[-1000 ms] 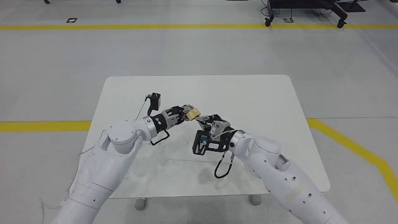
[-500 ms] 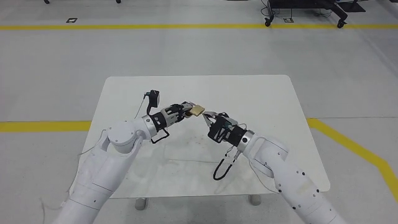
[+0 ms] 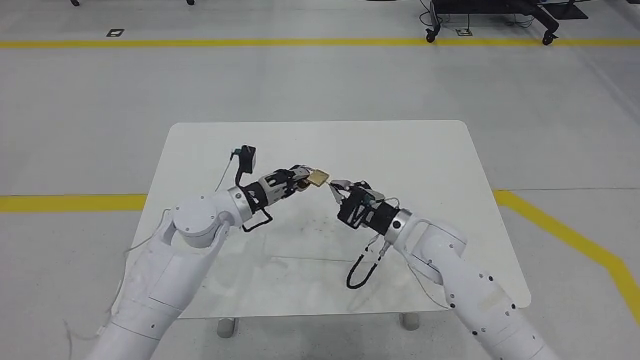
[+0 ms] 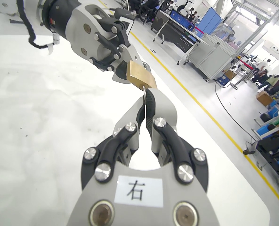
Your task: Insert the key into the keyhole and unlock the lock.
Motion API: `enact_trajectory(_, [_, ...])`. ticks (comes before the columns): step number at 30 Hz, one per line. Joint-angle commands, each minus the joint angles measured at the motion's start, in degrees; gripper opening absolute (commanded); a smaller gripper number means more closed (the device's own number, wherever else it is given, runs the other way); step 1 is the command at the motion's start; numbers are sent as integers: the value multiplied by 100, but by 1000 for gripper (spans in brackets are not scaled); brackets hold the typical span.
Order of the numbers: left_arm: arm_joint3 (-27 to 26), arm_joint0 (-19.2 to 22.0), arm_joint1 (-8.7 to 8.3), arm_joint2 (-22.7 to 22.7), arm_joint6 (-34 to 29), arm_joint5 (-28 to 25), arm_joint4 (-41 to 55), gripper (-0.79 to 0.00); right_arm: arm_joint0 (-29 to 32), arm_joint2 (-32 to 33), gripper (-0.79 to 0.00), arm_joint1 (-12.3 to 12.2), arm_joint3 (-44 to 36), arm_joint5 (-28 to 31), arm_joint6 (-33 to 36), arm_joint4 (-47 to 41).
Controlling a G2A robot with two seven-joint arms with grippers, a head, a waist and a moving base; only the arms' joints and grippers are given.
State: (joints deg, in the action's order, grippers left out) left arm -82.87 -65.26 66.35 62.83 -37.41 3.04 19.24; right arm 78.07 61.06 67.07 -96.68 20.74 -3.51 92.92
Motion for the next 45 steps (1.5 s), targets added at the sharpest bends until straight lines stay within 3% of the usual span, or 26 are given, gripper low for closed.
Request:
enact_trajectory(1, [-8,2,3,-15,-24,14,-39,-785,-18,-43,-570,7,-29,-10,64,73])
enact_trajectory(7, [-18,7,7,-21,-61,21,-126,-785,-70,-67,-542,19,-19,-7,104,124])
enact_trajectory(14, [-18,22,12,-60,-99,108,-288,-785,12,238,-394,-31,-51,165,-46,-51])
enact_trajectory(16, [11,41,13,-88,-151,222,-331,-785,130,499,-302,-64,-88,135,-157,-259])
enact_trajectory(19, [102,113,15,-202,-373,517,-476,-785,390,983,0,-130,-246,85,-311,-504])
enact_trajectory(21, [172,215,13,-340,-565,728,-757,-785,564,1281,0,-167,-359,104,-430,-711])
enact_trajectory(28, [220,402,28,-806,-796,919,-1732,-785,564,1281,0,-167,-359,104,-430,-711])
enact_trajectory(30, [220,421,33,-836,-769,898,-1816,-554,564,1281,0,-167,-359,104,-430,-711])
enact_trajectory(32, [225,422,35,-851,-725,903,-1885,-446,564,1281,0,-167,-359,104,-430,-711])
enact_trajectory(43, [192,420,40,-841,-637,812,-2063,-397,564,1281,0,-167,-359,104,-430,-711])
enact_trajectory(45, [166,397,33,-754,-544,716,-2013,-296,564,1281,0,-167,-359,104,-430,-711])
